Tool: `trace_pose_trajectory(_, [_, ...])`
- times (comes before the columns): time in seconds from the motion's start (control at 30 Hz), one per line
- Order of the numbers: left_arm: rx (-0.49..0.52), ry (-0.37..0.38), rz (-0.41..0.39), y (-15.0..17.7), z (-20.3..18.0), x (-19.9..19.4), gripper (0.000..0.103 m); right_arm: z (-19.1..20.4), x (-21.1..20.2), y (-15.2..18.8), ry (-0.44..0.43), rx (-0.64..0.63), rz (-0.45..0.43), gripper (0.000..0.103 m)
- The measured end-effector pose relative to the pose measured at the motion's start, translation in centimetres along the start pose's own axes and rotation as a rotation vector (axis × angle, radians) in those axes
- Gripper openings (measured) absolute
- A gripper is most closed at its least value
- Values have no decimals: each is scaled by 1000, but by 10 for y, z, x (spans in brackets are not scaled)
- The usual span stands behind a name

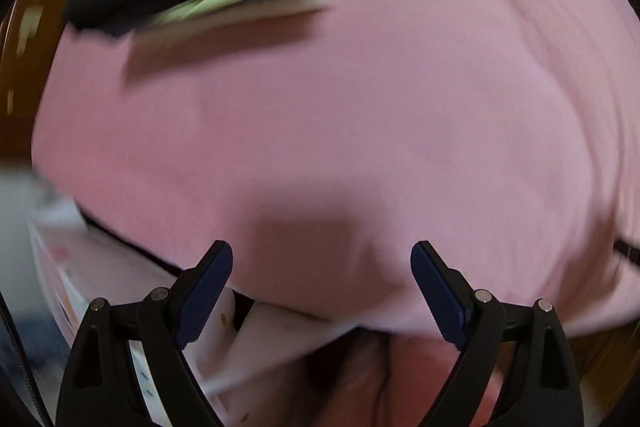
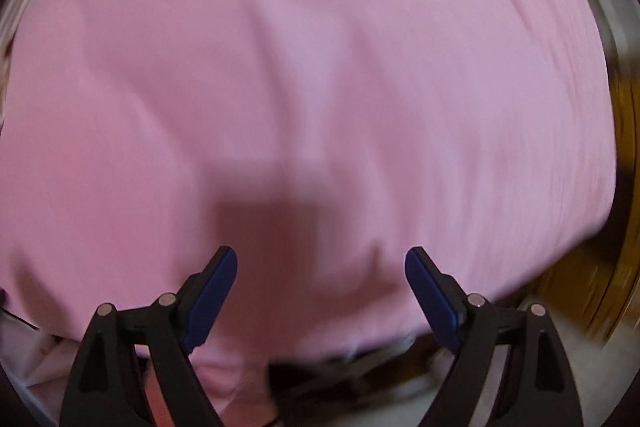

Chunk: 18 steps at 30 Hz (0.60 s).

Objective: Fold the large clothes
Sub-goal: 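Carry the bundle to the clothes stack by the headboard and release it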

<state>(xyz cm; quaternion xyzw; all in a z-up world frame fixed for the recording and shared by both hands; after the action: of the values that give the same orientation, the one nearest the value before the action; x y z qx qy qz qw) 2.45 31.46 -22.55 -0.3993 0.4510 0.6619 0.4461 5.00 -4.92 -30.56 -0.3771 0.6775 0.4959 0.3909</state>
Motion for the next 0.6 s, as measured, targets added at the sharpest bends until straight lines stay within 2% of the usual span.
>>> trace_pose_trajectory(0.1, [145, -40, -101, 33, -37, -19, 90, -28, 7, 52, -11, 64, -18, 87])
trace_pose_trajectory(0.2, [191, -6, -144, 67, -63, -39, 90, -46, 1, 93, 5, 81, -75, 87])
trace_pose_trajectory(0.27, [198, 57, -160, 84, -76, -50, 90, -60, -11, 110, 4, 46, -144, 87])
trace_pose_trajectory(0.37, [236, 134, -167, 98, -102, -75, 90, -94, -42, 133, 64, -10, -298, 87])
trace_pose_trajectory(0.43, [251, 145, -195, 105, -116, -89, 90, -104, -66, 145, 30, -32, -383, 87])
trace_pose_trajectory(0.53, [238, 136, -286, 108, -146, -134, 90, -124, -92, 164, -18, -84, -488, 87])
trace_pose_trajectory(0.6, [227, 171, -367, 113, -172, -169, 90, -136, -110, 166, -46, -123, -548, 87])
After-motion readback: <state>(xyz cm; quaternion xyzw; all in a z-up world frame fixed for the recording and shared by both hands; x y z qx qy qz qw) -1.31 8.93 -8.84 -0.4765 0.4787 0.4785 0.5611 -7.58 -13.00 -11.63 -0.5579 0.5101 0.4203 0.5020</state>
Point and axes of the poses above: each gripper's, at about its wrist camera, not at the fingertips, and x roughly the way its jaws point, z to its left, y to its underside, the point moved 8 cm from there along x, roughly the way its jaws point, and after that the axes turned 12 degrees about z, right-handed, at the moved point
